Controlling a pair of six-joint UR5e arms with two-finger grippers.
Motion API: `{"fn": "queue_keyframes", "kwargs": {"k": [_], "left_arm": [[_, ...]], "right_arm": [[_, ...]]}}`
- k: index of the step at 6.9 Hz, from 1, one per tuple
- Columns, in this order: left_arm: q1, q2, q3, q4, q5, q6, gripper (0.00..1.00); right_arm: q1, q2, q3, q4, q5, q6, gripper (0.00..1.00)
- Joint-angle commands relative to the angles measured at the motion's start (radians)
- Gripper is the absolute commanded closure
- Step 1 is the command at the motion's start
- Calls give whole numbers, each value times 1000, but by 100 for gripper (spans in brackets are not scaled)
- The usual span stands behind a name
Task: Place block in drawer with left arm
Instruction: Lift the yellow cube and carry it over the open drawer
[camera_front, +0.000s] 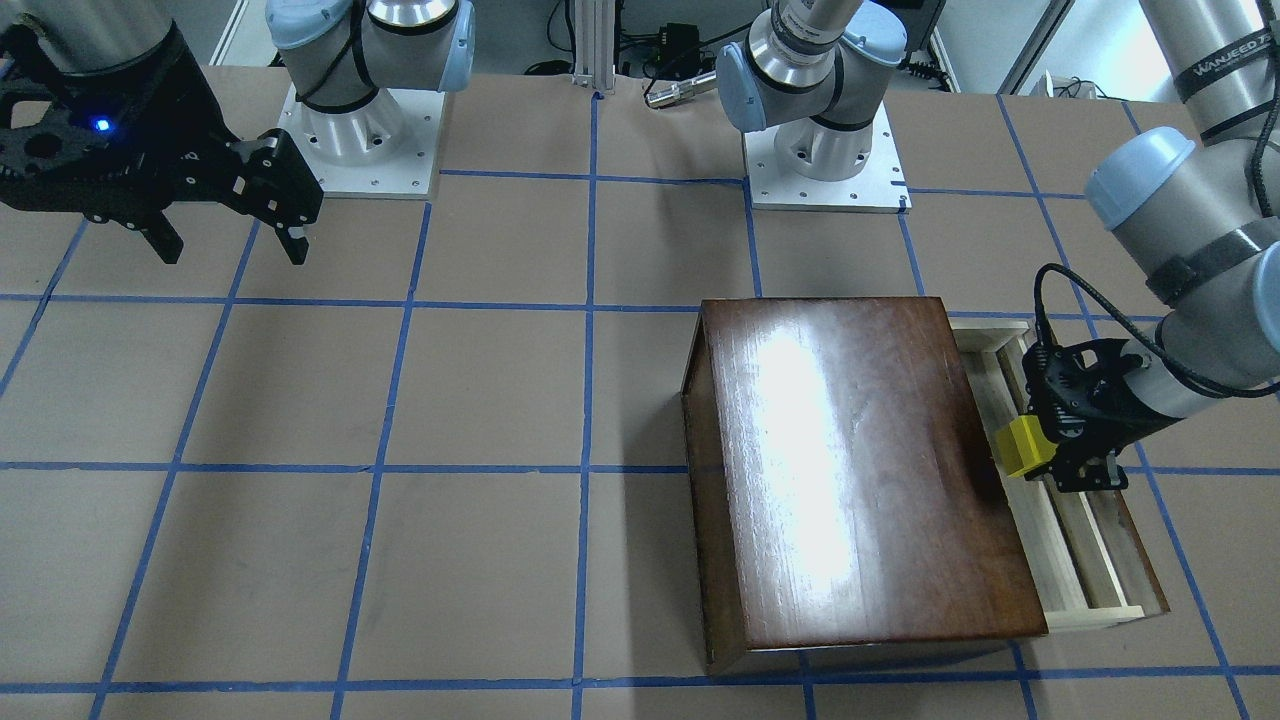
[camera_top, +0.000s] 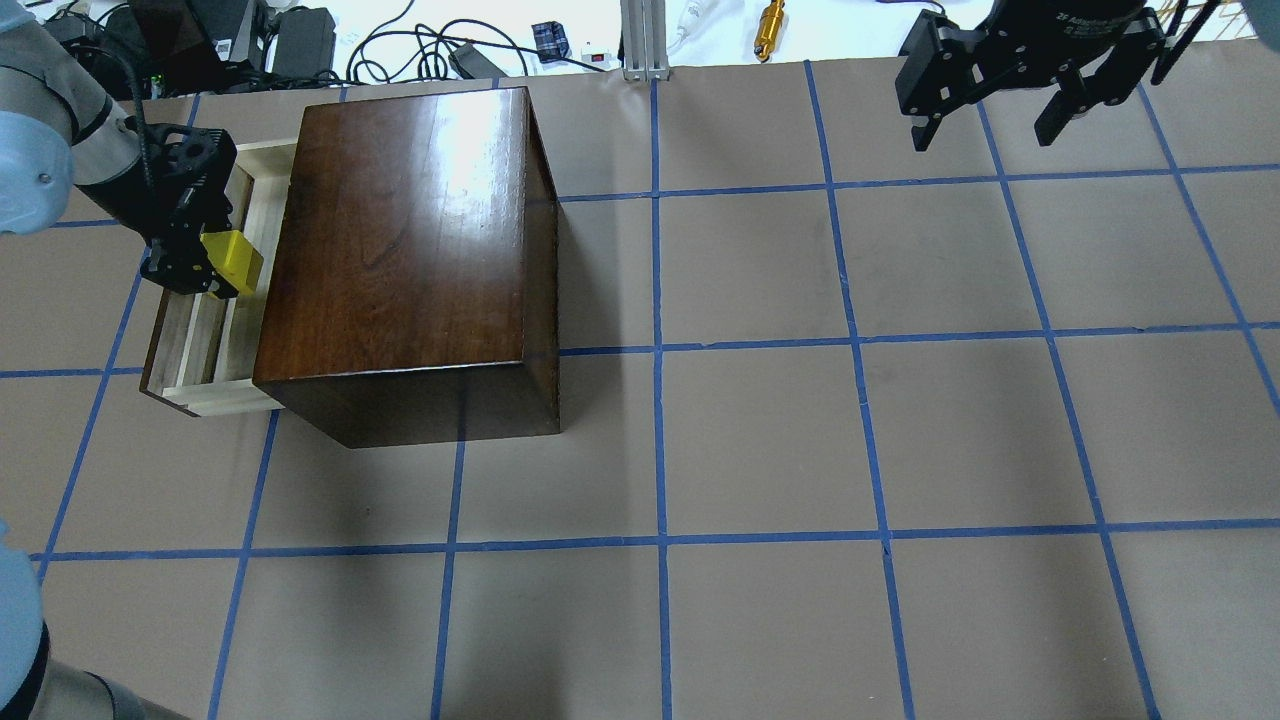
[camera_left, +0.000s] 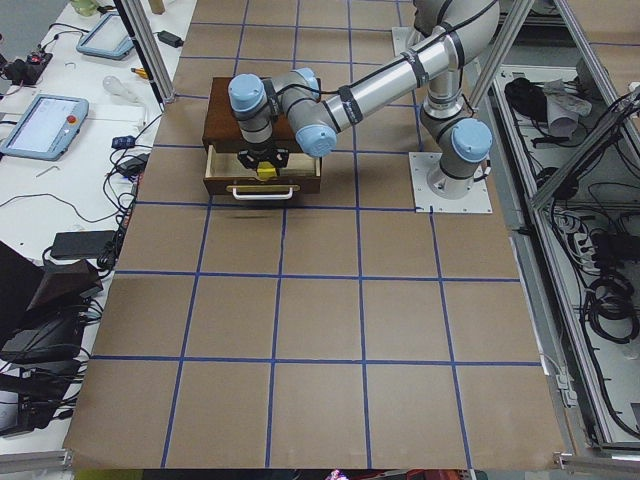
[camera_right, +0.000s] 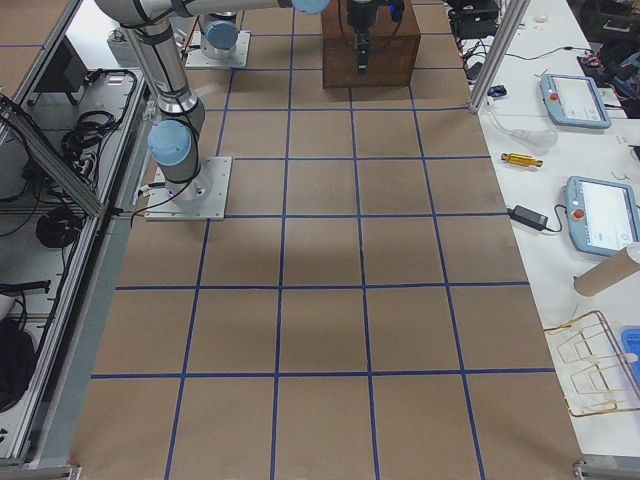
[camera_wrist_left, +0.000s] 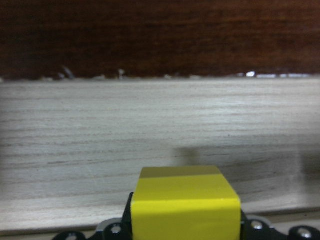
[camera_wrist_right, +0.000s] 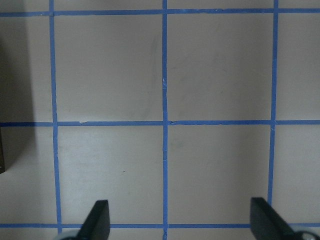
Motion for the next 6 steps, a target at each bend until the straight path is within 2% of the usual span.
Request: {"fn": "queue_keyframes", "kwargs": {"k": [1,4,5,6], "left_arm": [[1,0,-6,10,-8,1,88],[-1,0,-14,6,-13,-7,87],[-1,0,-19,6,-13,-9,60],[1,-1,-19,-1,-16,-12,21]], "right_arm": [[0,-1,0,0,-2,0,0],[0,1,0,0,-2,0,0],[-1,-1,0,0,-2,0,0],[0,1,0,0,-2,0,0]]}}
